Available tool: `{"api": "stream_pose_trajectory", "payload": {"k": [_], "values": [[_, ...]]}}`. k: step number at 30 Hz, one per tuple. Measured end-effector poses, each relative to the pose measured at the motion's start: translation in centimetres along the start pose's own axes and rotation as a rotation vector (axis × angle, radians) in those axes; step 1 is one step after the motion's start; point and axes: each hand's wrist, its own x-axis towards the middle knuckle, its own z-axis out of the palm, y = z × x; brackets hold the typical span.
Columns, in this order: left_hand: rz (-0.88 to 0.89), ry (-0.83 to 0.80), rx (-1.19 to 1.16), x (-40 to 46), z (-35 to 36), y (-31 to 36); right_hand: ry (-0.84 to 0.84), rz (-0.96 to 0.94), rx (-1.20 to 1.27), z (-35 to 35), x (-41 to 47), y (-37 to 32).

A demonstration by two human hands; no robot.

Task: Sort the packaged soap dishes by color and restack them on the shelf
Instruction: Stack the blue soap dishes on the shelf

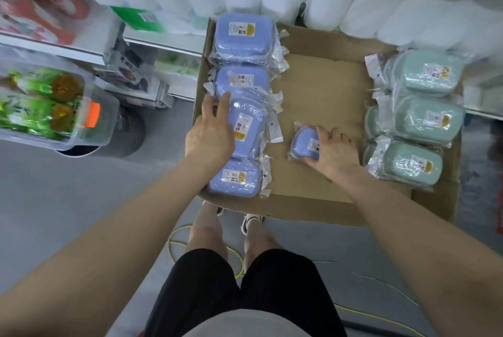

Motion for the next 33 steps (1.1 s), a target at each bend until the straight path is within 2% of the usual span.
{"api": "stream_pose_trajectory", "payload": {"k": [2,4,6,8,11,13,15,19,23,27,33], "values": [[0.223,0.019,0.249,0.1,-0.3,-0.9,0.012,-0.041,-0.007,0.3,-0.2,0.1],[0.596,0.043,0.540,0.9,-0.2,-1.7,0.002,-0.092,-0.040,0.5,-0.2,0.1],[0.818,-0.042,0.789,1.8,0.2,-2.0,0.001,-0.125,-0.061,0.8,-0.2,0.1],[0.873,-0.097,1.000,2.7,0.4,-1.8,0.005,-0.138,-0.061,1.1,-0.3,0.1],[0.868,-0.122,1.122,3.6,-0.1,-1.0,-0.003,-0.120,0.005,1.1,-0.8,0.2],[0.811,-0.074,1.077,3.8,-0.4,-0.9,0.009,-0.082,0.063,0.6,-1.4,0.4],[0.729,0.009,0.876,3.7,-0.7,-1.2,0.045,-0.052,0.112,-0.2,-2.1,0.7],[0.566,0.013,0.465,2.7,-2.0,-1.4,0.176,-0.056,0.204,-2.8,-3.5,1.2],[0.404,0.087,0.291,1.6,-4.4,-1.0,0.316,-0.084,0.281,-7.5,-4.9,0.9],[0.284,0.243,0.086,0.6,-8.2,-0.7,0.493,-0.185,0.315,-13.0,-6.0,0.0],[0.244,0.537,-0.065,-0.2,-17.0,-1.9,0.727,-0.352,0.279,-23.5,-7.1,-2.7]]}}
